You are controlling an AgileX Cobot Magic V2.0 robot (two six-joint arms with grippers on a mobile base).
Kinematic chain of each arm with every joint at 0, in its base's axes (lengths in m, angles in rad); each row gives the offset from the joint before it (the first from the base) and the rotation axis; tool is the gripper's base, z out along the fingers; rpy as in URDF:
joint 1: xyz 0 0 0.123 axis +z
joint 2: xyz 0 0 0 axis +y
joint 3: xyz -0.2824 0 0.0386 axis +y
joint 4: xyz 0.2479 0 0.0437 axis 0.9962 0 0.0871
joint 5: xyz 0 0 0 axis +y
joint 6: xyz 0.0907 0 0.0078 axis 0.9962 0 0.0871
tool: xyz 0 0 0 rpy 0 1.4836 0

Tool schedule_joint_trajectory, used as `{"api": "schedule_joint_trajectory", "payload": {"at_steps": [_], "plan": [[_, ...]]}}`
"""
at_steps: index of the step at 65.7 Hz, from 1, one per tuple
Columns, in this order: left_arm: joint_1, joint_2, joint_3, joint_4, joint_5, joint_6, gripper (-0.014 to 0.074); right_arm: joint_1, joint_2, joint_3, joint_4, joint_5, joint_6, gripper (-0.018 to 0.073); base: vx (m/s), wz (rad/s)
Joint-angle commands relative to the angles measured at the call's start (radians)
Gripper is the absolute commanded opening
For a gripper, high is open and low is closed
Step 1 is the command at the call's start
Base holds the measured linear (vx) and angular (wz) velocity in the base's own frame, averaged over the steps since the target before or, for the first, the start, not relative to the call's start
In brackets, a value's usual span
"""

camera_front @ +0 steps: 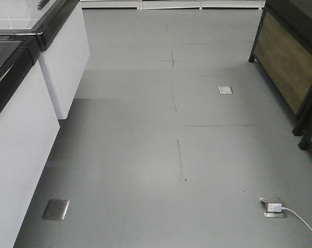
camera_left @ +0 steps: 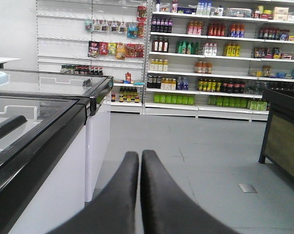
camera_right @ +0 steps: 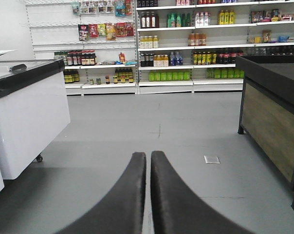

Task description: Left arm holds basket, right arm returns cookies

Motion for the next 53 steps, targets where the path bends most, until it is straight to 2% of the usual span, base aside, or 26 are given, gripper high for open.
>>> {"api": "schedule_joint_trajectory", "payload": {"at_steps": [1,53], "plan": [[-0.008,-0.017,-0.031,-0.006,-0.075,-0.011,-0.0006,-0.007,-0.014,0.018,-0.008,-0.07,-0.004,-0.0011,0.0,0.0],[-0.008,-0.017,-0.031,-0.006,-0.075,-0.011,-0.0006,-0.007,-0.014,0.018,-0.008,-0.07,-0.004,-0.0011,0.0,0.0]]}}
